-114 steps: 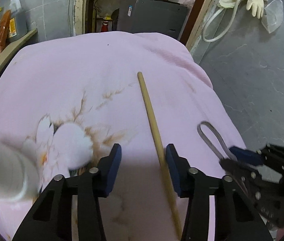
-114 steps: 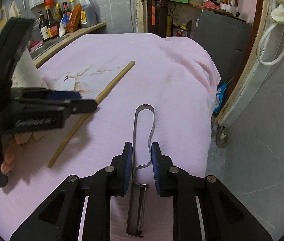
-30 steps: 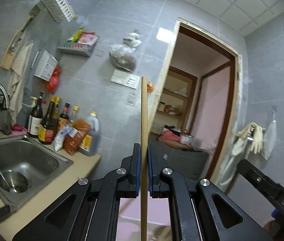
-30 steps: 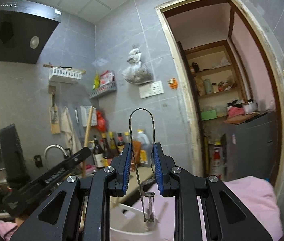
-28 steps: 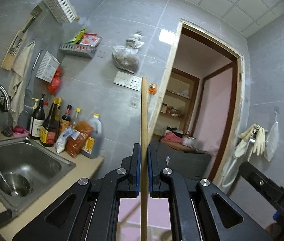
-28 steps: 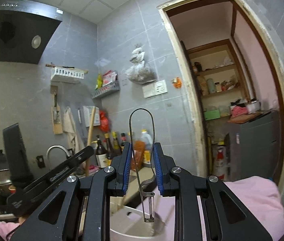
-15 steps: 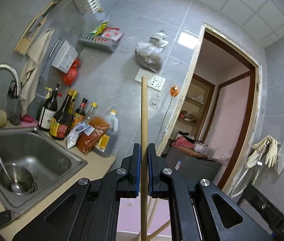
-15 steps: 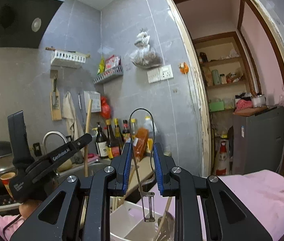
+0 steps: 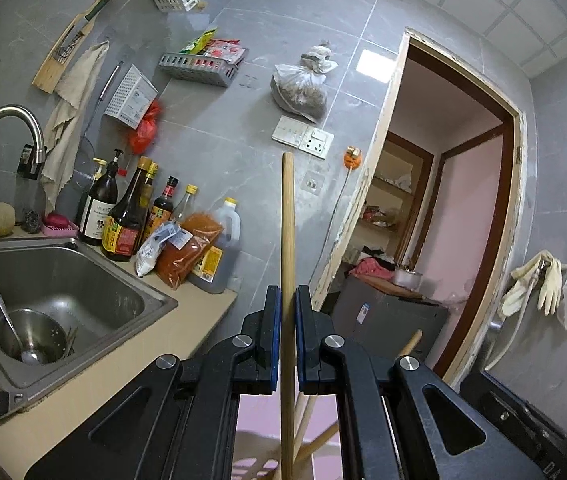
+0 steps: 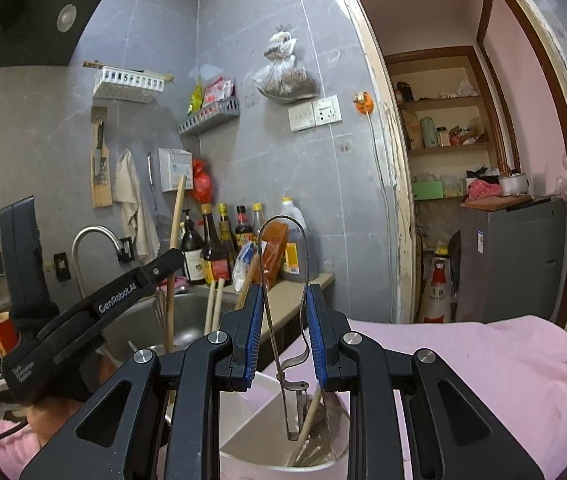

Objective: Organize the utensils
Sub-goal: 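Carry the chopstick and tongs over the white caddy with both tools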

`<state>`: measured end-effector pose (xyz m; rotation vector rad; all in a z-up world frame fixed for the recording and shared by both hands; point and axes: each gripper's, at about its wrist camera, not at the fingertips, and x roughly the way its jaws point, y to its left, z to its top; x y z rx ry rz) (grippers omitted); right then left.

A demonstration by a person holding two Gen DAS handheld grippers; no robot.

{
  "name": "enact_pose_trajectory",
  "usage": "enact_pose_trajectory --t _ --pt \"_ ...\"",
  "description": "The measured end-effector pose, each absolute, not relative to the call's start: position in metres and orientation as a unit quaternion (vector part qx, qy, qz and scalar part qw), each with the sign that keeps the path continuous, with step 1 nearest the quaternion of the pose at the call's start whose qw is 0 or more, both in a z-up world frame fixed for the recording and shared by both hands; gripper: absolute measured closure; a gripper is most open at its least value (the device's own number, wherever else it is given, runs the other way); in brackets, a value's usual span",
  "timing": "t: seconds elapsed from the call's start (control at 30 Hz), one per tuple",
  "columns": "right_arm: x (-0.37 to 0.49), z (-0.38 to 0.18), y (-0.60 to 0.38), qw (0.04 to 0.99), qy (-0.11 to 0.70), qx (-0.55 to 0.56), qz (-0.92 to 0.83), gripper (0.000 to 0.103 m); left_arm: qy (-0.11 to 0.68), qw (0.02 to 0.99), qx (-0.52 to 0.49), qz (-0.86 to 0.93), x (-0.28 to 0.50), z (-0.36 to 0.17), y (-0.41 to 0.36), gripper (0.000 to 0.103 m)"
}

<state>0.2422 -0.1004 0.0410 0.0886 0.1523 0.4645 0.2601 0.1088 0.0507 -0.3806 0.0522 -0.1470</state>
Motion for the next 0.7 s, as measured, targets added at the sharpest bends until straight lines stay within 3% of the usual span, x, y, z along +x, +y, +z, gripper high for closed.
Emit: enact_pose_trajectory --t 0.7 --pt "0.237 0.024 -0.098 0.973 0.063 0.023 0.221 0.082 0.052 0.982 -0.166 -0.079 0.245 0.012 0.09 0.098"
